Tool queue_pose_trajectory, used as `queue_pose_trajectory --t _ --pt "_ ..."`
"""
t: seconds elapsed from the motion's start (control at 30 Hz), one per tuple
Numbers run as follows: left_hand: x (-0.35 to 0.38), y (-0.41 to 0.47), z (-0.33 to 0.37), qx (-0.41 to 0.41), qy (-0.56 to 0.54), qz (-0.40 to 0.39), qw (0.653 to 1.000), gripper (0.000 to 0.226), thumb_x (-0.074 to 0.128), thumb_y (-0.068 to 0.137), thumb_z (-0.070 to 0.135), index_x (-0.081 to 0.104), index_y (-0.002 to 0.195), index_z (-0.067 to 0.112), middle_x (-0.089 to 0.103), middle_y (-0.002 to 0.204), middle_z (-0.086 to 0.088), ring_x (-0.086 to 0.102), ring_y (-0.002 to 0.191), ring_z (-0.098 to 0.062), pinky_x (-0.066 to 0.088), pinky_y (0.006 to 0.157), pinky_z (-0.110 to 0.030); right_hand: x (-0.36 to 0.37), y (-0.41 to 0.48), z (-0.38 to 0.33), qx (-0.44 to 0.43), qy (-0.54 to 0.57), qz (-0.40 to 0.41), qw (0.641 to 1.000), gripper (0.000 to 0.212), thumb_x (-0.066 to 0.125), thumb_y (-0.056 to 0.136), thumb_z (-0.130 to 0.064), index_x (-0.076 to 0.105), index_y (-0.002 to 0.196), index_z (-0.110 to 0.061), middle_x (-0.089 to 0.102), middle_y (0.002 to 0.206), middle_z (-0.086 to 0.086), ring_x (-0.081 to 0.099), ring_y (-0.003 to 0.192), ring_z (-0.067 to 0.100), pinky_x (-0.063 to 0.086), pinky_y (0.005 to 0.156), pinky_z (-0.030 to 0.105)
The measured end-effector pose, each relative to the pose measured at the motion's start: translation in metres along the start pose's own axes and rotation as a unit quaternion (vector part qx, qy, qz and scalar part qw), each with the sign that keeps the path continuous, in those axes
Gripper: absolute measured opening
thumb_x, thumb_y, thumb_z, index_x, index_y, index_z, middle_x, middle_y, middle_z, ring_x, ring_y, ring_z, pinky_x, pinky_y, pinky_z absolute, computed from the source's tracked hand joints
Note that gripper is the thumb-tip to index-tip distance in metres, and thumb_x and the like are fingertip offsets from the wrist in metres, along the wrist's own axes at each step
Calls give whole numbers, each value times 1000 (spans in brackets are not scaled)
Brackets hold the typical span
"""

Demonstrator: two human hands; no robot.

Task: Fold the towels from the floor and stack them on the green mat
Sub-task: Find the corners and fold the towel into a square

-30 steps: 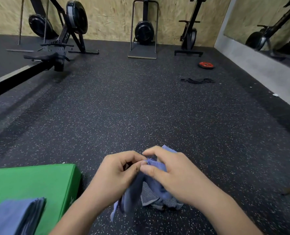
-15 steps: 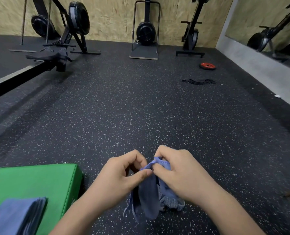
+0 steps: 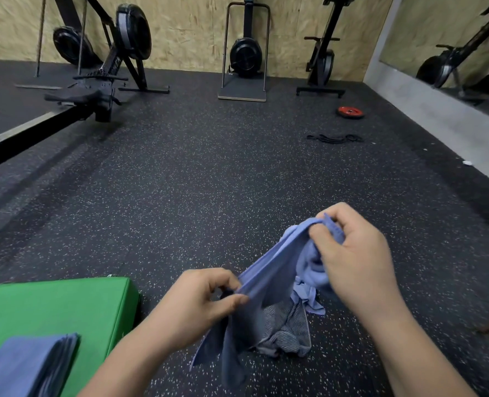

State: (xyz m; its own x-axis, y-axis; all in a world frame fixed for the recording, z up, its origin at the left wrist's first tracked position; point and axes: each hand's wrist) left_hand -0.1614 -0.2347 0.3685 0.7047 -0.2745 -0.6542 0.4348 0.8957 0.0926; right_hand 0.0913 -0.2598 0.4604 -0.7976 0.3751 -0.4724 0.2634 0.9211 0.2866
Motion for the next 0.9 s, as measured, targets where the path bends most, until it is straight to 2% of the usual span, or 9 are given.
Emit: queue_pose_trajectory --t 0.13,0.27,0.37,0.47,0.6,0.7,0.77,0.83,0.9 --pt "-16 3 -14 -43 3 33 999 14 82 94 32 75 83 35 73 76 19 57 65 3 50 69 -26 -10 8 8 38 13 82 996 19 65 95 -16 57 78 -13 59 70 7 43 59 11 42 58 37" --pt "-30 3 -20 -69 -24 91 993 15 82 95 26 77 83 32 72 69 15 54 60 3 46 63 -24 -9 9 12 49 -2 87 995 19 64 94 -17 56 77 -14 59 70 6 43 58 11 40 55 31" --pt "-34 3 -21 -63 0 126 990 19 77 99 21 78 82 30 76 79 17 68 72 1 54 74 -27 -5 10 17 53 -42 27 997 18 68 94 -22 60 80 -16 62 67 4 47 55 11 44 57 33" --pt "-28 3 -13 -12 36 121 992 23 75 100 21 74 81 34 75 86 19 72 83 -4 54 78 -26 3 6 19 60 -76 -64 993 18 80 89 -37 64 94 -30 69 71 -9 59 56 4 48 56 24" --pt "-14 4 4 50 80 107 990 16 67 97 42 70 85 33 71 87 24 67 81 4 53 76 -24 16 -3 18 31 -105 -184 977 53 86 80 -55 58 124 -48 63 77 -6 60 69 5 50 67 24" --pt "-6 4 15 65 67 76 993 18 66 90 45 75 88 29 75 91 21 70 85 3 56 81 -30 25 -8 17 2 -112 -254 961 69 86 78 -59 51 137 -58 72 93 -2 66 87 9 56 86 34" --pt "-3 2 22 77 52 64 994 12 70 87 41 76 88 31 74 92 21 70 85 3 57 82 -33 29 -10 18 -6 -124 -298 947 79 86 77 -59 45 145 -63 72 109 -10 66 106 4 52 100 29" --pt "-1 0 27 85 43 58 994 7 72 87 39 73 86 32 72 90 21 69 84 3 57 82 -37 32 -12 18 -3 -133 -327 936 76 85 80 -50 49 145 -61 70 112 -14 65 111 0 48 102 27" --pt "-1 -3 32 87 43 56 994 6 73 87 38 69 85 33 71 89 22 67 84 1 55 84 -36 33 -13 19 -4 -146 -345 927 58 79 82 -41 60 134 -55 73 108 -13 66 104 1 51 99 30"
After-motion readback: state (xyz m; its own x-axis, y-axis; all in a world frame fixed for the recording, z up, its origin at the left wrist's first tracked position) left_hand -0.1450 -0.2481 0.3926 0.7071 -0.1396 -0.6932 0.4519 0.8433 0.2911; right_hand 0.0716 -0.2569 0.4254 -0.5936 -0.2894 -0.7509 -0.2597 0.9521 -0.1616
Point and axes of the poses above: each hand's wrist, its own y-axis towards the middle knuckle, its own x-axis out of the palm, z = x × y
